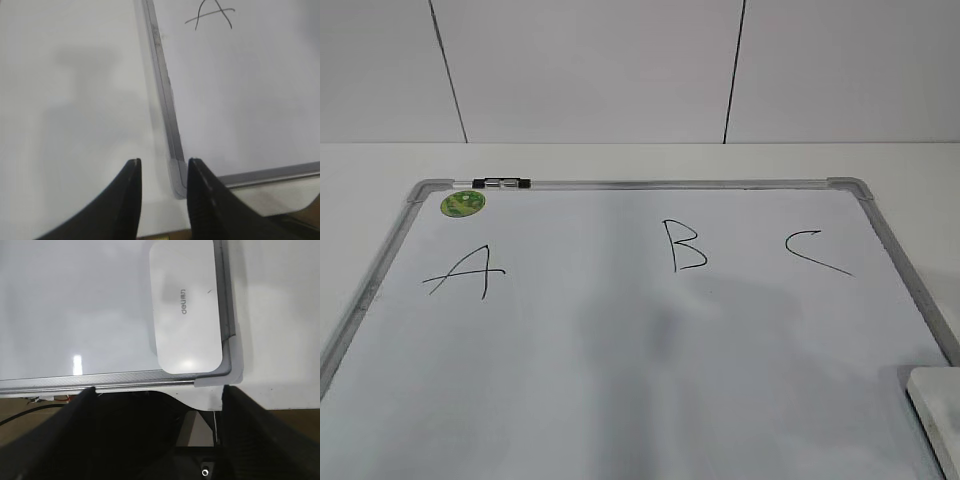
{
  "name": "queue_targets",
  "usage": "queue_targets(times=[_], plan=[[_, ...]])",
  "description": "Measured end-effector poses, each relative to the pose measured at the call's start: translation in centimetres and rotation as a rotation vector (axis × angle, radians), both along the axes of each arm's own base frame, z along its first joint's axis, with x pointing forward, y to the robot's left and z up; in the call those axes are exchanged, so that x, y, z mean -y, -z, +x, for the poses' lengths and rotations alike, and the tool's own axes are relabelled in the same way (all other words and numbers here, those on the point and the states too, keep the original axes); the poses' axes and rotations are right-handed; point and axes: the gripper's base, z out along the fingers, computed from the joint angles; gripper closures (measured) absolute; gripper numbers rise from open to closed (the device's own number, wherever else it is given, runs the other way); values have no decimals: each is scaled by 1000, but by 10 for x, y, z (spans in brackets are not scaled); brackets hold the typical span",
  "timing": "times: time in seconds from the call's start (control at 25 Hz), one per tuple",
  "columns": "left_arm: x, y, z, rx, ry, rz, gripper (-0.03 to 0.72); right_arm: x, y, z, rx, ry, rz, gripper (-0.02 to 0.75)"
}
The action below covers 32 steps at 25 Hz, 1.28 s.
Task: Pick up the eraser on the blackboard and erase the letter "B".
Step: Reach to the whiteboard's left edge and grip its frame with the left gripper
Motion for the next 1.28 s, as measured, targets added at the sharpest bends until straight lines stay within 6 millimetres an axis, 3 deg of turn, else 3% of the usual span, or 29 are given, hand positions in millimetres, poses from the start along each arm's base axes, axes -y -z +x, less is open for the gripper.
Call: queue_targets(times=[0.16,0.44,0.84,1.04,1.28], plan=[[3,-10,20,-162,-36,-13,450,0,0,0,-1,0,0,154],[12,-17,73,-386,-62,-31,450,0,0,1,0,1,0,154],[23,2,172,-620,-80,43,450,1,0,1,0,1,-6,154],[27,9,225,-600,-82,76,450,1,0,1,0,1,-8,154],[34,36,278,-620,-80,84,450,1,0,1,0,1,-8,154]])
